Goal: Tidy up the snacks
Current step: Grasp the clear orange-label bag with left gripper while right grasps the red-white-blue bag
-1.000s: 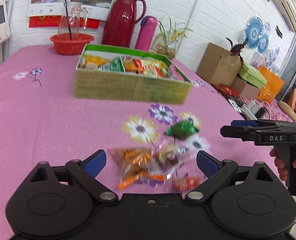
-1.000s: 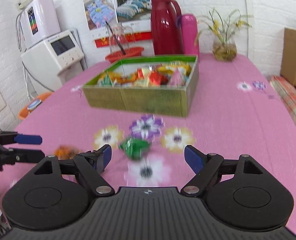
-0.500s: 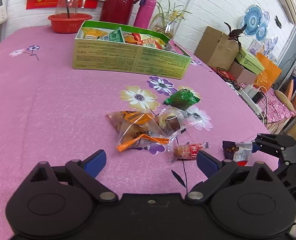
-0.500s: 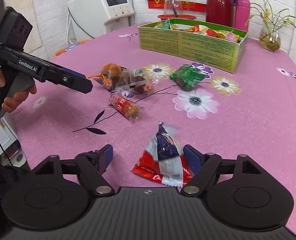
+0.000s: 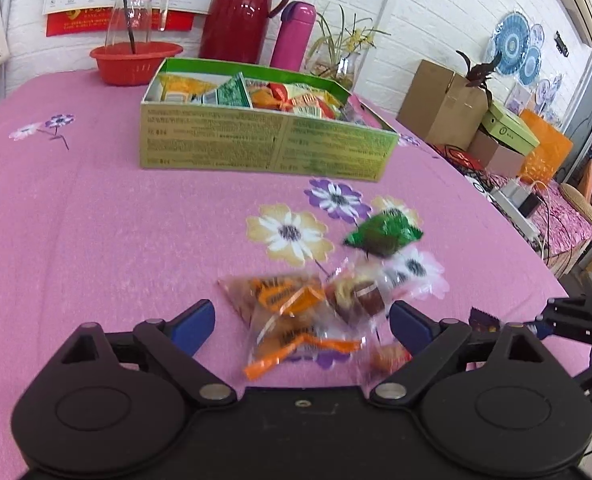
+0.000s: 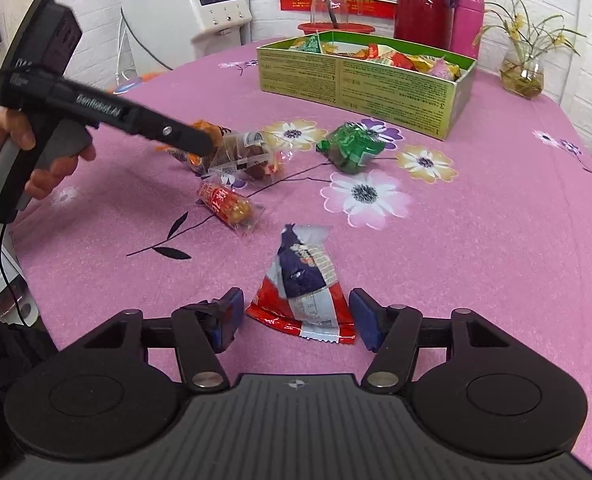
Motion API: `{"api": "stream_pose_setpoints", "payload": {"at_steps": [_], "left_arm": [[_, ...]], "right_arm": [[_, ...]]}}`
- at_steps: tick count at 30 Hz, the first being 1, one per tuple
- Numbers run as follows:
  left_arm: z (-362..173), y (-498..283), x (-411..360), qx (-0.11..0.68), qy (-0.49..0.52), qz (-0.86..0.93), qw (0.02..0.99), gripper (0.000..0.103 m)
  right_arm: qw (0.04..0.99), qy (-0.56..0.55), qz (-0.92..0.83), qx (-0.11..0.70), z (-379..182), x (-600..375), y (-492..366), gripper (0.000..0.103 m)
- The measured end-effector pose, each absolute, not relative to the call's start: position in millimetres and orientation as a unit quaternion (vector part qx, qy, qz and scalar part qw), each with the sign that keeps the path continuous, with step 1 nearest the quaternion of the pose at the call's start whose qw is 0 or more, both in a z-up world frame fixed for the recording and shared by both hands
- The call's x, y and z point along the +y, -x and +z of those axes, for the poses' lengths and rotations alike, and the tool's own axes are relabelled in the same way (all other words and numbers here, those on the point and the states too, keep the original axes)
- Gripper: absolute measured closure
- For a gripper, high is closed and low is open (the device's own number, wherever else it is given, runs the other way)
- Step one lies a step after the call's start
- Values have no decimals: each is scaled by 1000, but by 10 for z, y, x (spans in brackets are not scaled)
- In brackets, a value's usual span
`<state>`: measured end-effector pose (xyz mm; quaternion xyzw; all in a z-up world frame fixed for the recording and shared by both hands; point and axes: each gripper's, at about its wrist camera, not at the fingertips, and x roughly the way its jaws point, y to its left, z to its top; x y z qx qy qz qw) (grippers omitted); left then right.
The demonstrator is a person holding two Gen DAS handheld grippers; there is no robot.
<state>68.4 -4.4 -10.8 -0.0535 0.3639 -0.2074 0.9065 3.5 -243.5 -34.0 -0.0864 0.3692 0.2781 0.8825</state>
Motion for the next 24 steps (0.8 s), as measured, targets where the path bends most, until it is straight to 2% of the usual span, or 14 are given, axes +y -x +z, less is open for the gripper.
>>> {"api": "stream_pose_setpoints", "payload": {"at_steps": [1, 2, 3, 5, 6, 7, 8, 10, 13, 16, 19, 21, 23, 24], "left_arm": [[-105, -730, -53, 364, 51, -209, 906, 3], [-116, -768, -63, 368, 50, -213, 904, 18], [-137, -804, -71, 374, 50, -216, 901, 25], [-192, -858, -71, 386, 53, -217, 895, 37], [-222, -872, -66, 391, 54, -218, 892, 44], [-232, -866, -59, 384, 51, -219, 895, 45], [-238, -868, -57, 383, 49, -220, 896, 49], [-237, -879, -47, 384, 52, -219, 895, 48], [-233, -914, -54, 384, 49, -216, 896, 48], [-234, -962, -49, 383, 51, -211, 898, 46], [-238, -1000, -77, 379, 39, -210, 900, 50], [-242, -1013, -110, 376, 26, -206, 903, 55], [-246, -1024, -135, 375, 16, -204, 904, 58], [-248, -1027, -144, 373, 12, -202, 905, 58]], "right_arm": [[883, 86, 280, 368, -338, -2415, -56, 7], [883, 84, 282, 367, -338, -2398, -78, 8], [883, 82, 283, 365, -337, -2384, -96, 9], [886, 74, 285, 358, -323, -2385, -127, 22], [886, 68, 286, 358, -317, -2391, -146, 33], [885, 63, 287, 361, -317, -2396, -174, 53], [885, 60, 284, 365, -332, -2401, -201, 65], [888, 60, 282, 359, -346, -2402, -237, 68], [886, 53, 285, 360, -345, -2390, -311, 68], [886, 51, 288, 359, -343, -2358, -347, 56], [888, 49, 289, 355, -348, -2334, -389, 48], [889, 42, 286, 354, -352, -2321, -430, 37], [891, 31, 283, 354, -359, -2312, -470, 11], [892, 29, 282, 352, -365, -2304, -487, 10]]}}
